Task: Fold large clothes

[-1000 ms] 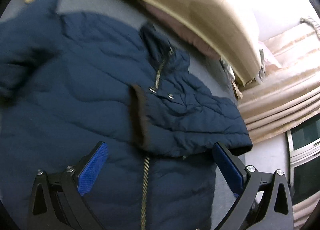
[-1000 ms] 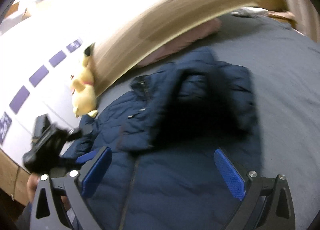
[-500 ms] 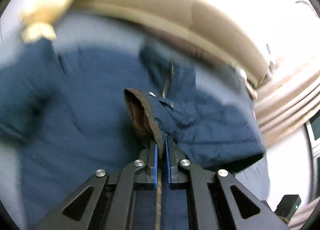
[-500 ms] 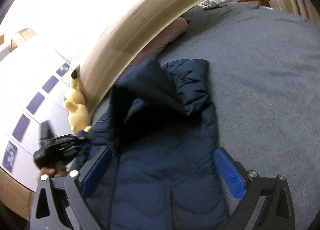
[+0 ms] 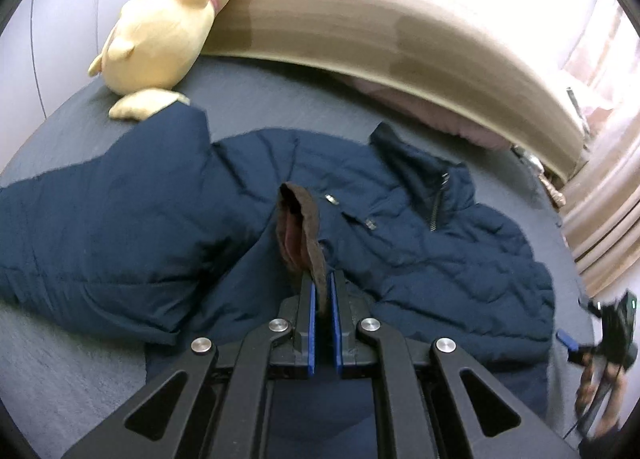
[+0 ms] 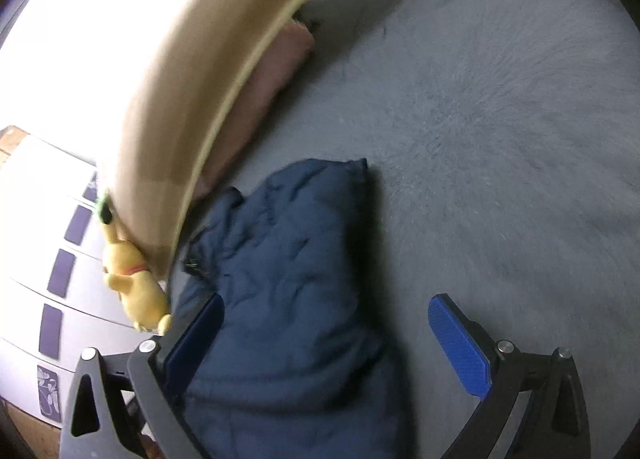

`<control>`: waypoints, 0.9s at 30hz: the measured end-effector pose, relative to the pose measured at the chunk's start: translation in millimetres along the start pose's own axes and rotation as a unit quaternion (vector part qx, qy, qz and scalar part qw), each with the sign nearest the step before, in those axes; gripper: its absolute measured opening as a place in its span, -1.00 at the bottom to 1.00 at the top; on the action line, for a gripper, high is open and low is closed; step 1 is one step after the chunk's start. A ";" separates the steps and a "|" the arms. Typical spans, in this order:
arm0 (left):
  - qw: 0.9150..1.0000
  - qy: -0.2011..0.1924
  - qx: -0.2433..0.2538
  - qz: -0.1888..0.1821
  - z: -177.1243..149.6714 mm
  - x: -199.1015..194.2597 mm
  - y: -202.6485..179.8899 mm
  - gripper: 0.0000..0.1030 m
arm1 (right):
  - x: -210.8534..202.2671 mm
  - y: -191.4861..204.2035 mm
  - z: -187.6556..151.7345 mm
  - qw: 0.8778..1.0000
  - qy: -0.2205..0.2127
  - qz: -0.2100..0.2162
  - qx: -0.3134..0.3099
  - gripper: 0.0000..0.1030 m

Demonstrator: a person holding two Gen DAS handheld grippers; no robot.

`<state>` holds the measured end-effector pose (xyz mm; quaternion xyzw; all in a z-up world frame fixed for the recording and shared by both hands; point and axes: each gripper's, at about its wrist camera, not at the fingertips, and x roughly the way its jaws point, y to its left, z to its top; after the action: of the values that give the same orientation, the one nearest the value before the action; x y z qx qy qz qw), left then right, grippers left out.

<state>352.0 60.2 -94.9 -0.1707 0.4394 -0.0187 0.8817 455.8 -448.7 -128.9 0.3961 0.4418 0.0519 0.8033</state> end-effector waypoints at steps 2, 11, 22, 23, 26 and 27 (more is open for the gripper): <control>1.000 0.006 -0.003 0.006 -4.6 6.8 8.3 -0.88 | 16.3 -0.8 10.8 1.000 0.015 -0.004 -0.003 0.99; 0.999 0.009 0.032 0.043 -25.8 30.9 7.9 -0.87 | 38.1 47.6 13.5 0.989 0.003 -0.094 -0.117 -0.56; 0.997 0.004 0.049 0.059 -29.2 34.2 3.1 -0.86 | 12.3 48.7 -13.6 0.984 -0.004 -0.095 -0.151 1.00; 0.997 0.004 0.050 0.061 -29.4 34.3 2.7 -0.86 | 13.0 47.8 -15.2 0.984 -0.001 -0.095 -0.150 1.00; 0.996 0.002 0.052 0.066 -29.9 34.3 1.6 -0.86 | 17.0 39.7 -28.0 0.983 0.015 -0.099 -0.152 0.91; 0.996 0.001 0.054 0.068 -30.1 34.4 1.0 -0.86 | 18.3 37.6 -31.9 0.983 0.020 -0.099 -0.154 0.55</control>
<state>349.5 46.2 -138.3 -0.0921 0.4490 0.0174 0.8886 452.9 -396.3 -125.0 0.2208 0.4814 0.0471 0.8469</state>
